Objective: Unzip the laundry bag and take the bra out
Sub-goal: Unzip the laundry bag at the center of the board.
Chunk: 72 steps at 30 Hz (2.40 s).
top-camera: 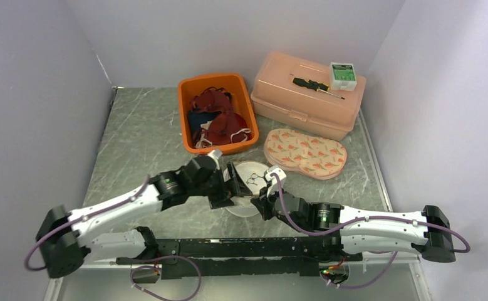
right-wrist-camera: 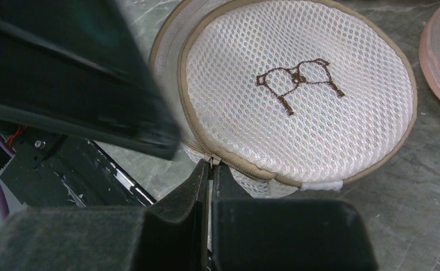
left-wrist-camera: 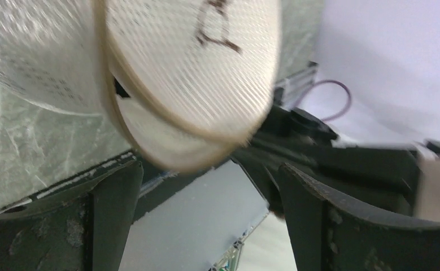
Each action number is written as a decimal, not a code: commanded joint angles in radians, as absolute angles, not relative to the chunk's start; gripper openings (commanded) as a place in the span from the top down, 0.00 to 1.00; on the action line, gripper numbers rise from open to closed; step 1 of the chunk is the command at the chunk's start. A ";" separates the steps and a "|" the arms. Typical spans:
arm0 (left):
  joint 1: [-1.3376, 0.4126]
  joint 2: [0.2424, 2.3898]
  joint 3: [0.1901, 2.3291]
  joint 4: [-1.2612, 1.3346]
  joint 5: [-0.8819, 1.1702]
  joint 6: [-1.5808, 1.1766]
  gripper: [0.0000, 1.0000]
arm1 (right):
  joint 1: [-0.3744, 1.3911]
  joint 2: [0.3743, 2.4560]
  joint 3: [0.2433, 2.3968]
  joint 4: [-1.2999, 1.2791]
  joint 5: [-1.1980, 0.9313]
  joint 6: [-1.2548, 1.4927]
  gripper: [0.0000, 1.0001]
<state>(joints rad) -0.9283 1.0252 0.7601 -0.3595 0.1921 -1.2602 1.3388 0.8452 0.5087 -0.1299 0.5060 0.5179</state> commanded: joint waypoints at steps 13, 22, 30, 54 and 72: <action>-0.912 1.205 0.770 -0.241 0.029 -1.385 0.23 | 1.342 0.853 0.574 -0.162 0.449 0.531 1.00; -0.892 1.199 0.772 -0.352 -0.026 -1.421 0.67 | 1.342 0.963 0.691 -0.285 0.472 0.594 1.00; -0.883 1.202 0.779 -0.398 -0.045 -1.428 0.97 | 1.343 0.944 0.686 -0.369 0.533 0.654 1.00; -0.880 1.095 0.749 -0.353 -0.009 -1.302 0.15 | 1.342 0.754 0.693 -0.452 0.568 0.625 0.36; -0.849 1.141 1.022 -0.378 -0.066 -0.631 0.21 | 1.189 0.620 0.411 -0.092 0.516 0.575 0.40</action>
<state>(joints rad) -0.8616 1.0031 0.8883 -0.4271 -0.1089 -0.8280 1.2140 0.6083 0.4408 -0.2096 0.5926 0.5686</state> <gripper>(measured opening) 0.811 0.607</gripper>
